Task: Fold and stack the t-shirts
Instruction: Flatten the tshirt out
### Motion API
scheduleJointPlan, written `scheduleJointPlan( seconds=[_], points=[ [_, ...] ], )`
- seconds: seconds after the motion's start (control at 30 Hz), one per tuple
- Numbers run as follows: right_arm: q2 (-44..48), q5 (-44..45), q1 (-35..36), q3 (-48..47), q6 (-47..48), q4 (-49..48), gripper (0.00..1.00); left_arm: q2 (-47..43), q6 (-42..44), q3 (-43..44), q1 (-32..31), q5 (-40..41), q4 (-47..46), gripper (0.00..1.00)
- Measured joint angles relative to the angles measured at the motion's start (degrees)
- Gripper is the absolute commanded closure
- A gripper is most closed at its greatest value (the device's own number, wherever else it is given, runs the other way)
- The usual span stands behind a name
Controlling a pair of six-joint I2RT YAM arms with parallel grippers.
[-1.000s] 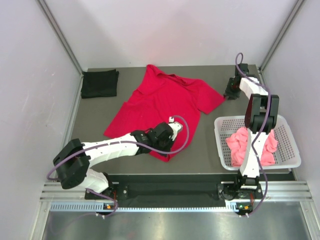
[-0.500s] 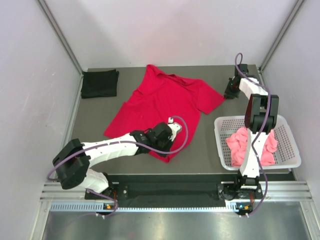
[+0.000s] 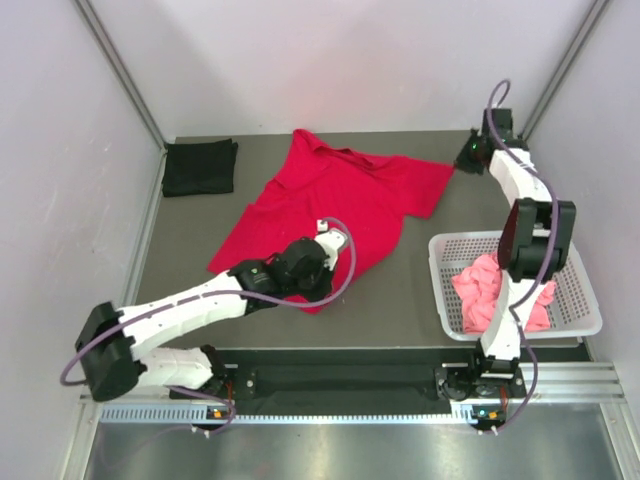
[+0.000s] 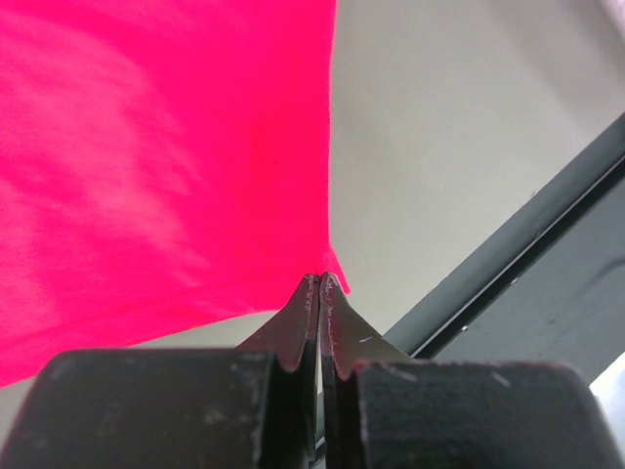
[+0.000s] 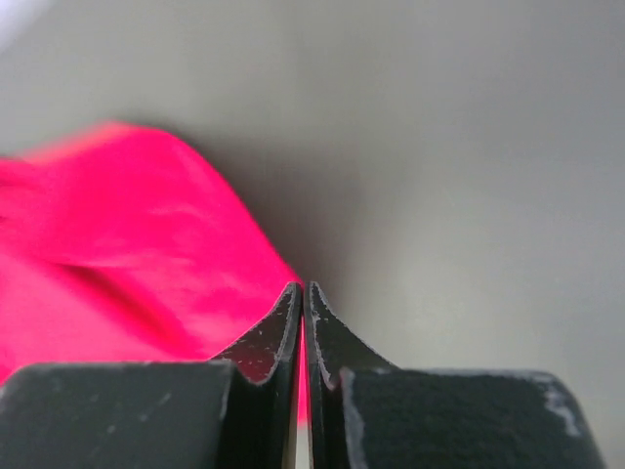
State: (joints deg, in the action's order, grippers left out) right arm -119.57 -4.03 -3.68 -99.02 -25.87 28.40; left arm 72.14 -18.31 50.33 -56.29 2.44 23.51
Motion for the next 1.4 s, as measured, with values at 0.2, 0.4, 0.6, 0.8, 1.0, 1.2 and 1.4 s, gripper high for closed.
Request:
scheduleJointPlan(
  seconds=[0.2, 0.4, 0.6, 0.8, 1.0, 1.2, 1.4],
  points=[
    [7.8, -2.5, -1.2, -12.7, -5.3, -2.4, 1.00, -11.9, -0.6, 5.3, 0.2, 6.7, 4.5, 1.00],
    [15.6, -7.3, -6.1, -20.3, -12.3, -8.0, 1.00, -21.7, 0.9, 16.6, 0.4, 13.9, 8.7, 1.00],
    [22.0, -11.7, -12.0, -21.3, -20.7, -14.3, 1.00, -23.9, 4.1, 28.8, 0.4, 16.7, 13.0, 1.00],
    [22.9, -16.2, -18.0, -27.2, -28.7, -17.0, 1.00, -22.4, 6.5, 40.5, 0.4, 16.5, 14.8, 1.00],
    [23.0, -17.5, -20.4, -31.5, -36.0, -23.6, 1.00, -19.6, 10.0, 48.8, 0.4, 16.6, 13.6, 1.00],
    [14.3, -16.5, -15.7, -40.6, -40.9, -31.1, 1.00, -14.1, 18.0, 50.9, 0.4, 21.2, 9.3, 1.00],
    [5.3, -13.8, -9.9, -41.7, -41.6, -33.5, 1.00, -10.3, 25.2, 49.8, 0.4, 29.5, 6.2, 1.00]
  ],
)
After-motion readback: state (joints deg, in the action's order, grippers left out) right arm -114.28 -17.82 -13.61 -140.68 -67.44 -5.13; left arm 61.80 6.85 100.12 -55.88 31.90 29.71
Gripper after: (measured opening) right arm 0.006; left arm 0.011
